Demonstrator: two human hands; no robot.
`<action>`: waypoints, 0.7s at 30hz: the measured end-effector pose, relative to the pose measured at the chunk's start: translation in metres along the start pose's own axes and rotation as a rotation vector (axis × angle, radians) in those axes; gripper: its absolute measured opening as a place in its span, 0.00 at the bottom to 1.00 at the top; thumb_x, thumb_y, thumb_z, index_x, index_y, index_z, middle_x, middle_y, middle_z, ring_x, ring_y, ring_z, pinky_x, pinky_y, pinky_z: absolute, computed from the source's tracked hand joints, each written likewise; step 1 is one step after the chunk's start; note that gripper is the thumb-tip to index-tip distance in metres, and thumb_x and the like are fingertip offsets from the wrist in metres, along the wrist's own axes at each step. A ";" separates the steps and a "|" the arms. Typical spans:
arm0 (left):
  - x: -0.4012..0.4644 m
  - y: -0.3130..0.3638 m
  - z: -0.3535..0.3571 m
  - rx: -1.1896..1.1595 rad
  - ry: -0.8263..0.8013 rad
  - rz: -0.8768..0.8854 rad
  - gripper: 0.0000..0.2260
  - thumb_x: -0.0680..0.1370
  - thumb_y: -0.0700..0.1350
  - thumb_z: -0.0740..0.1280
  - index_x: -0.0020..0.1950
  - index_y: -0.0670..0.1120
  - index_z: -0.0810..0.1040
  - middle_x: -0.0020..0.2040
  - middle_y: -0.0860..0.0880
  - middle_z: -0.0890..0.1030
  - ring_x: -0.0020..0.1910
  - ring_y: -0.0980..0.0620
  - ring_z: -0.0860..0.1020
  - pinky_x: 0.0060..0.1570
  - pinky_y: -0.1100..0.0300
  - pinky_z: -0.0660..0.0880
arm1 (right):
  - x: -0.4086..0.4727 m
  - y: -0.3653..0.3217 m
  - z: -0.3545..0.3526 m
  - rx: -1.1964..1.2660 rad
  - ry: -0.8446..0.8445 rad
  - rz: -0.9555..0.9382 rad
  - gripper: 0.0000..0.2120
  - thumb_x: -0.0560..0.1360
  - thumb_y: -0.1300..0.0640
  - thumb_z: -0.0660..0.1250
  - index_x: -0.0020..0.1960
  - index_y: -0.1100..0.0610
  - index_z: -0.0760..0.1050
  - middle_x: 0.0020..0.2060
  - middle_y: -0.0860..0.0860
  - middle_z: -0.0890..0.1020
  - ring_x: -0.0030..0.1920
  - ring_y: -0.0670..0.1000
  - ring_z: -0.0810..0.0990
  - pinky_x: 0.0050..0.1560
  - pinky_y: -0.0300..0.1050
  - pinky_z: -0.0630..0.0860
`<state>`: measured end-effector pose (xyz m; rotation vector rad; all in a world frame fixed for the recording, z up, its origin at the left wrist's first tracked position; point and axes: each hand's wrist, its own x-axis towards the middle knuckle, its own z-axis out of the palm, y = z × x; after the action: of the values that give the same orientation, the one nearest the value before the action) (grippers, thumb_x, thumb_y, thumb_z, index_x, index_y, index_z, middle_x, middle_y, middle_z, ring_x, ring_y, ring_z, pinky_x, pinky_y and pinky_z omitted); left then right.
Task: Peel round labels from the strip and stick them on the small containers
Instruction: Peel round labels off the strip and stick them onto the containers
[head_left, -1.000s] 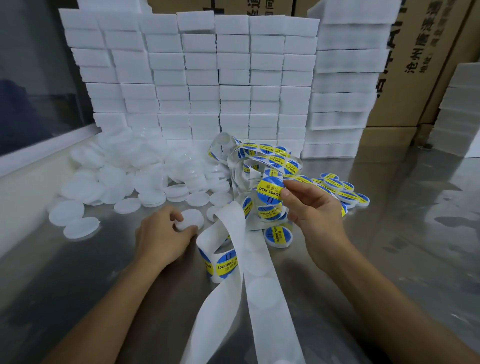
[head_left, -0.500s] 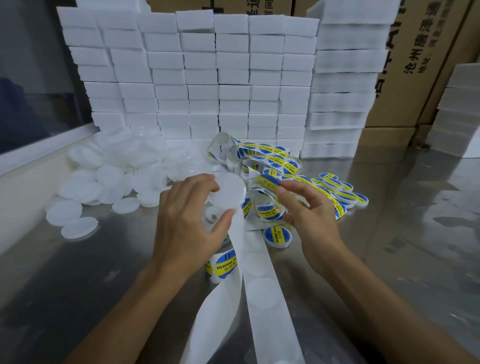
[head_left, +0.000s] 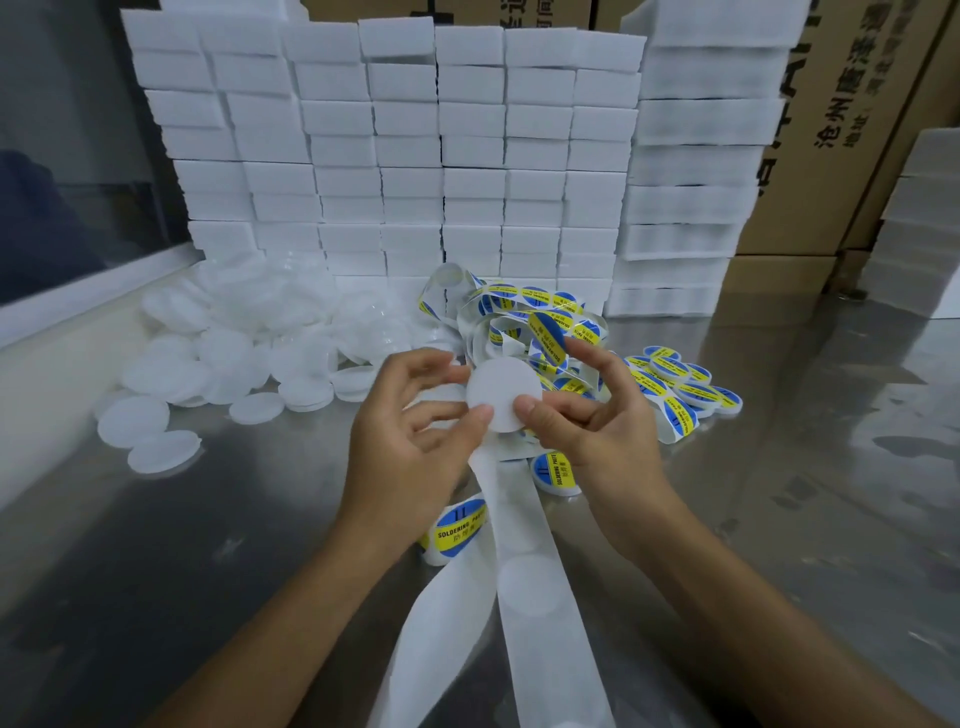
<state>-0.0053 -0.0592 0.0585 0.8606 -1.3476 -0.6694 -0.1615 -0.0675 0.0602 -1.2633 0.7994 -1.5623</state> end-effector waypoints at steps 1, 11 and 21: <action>0.002 0.001 0.000 -0.136 0.013 -0.124 0.16 0.72 0.35 0.74 0.54 0.50 0.76 0.49 0.50 0.85 0.40 0.49 0.85 0.39 0.60 0.80 | 0.000 0.000 0.000 0.005 0.003 0.002 0.26 0.70 0.68 0.74 0.61 0.49 0.72 0.34 0.52 0.85 0.35 0.48 0.84 0.37 0.37 0.78; 0.010 -0.005 -0.009 -0.508 -0.031 -0.453 0.14 0.64 0.38 0.74 0.48 0.39 0.80 0.44 0.40 0.85 0.43 0.46 0.85 0.40 0.60 0.80 | 0.000 0.001 0.003 -0.089 0.056 -0.054 0.18 0.71 0.63 0.74 0.58 0.51 0.77 0.47 0.51 0.85 0.42 0.46 0.84 0.41 0.37 0.78; 0.011 -0.007 -0.010 -0.475 0.066 -0.495 0.06 0.71 0.31 0.71 0.46 0.38 0.81 0.39 0.42 0.85 0.38 0.49 0.84 0.37 0.62 0.80 | 0.007 -0.011 -0.008 0.057 0.109 0.051 0.04 0.69 0.59 0.73 0.42 0.51 0.84 0.36 0.49 0.85 0.34 0.47 0.82 0.35 0.37 0.77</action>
<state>0.0060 -0.0710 0.0589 0.8169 -0.8571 -1.2738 -0.1722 -0.0707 0.0706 -1.1163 0.8435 -1.6121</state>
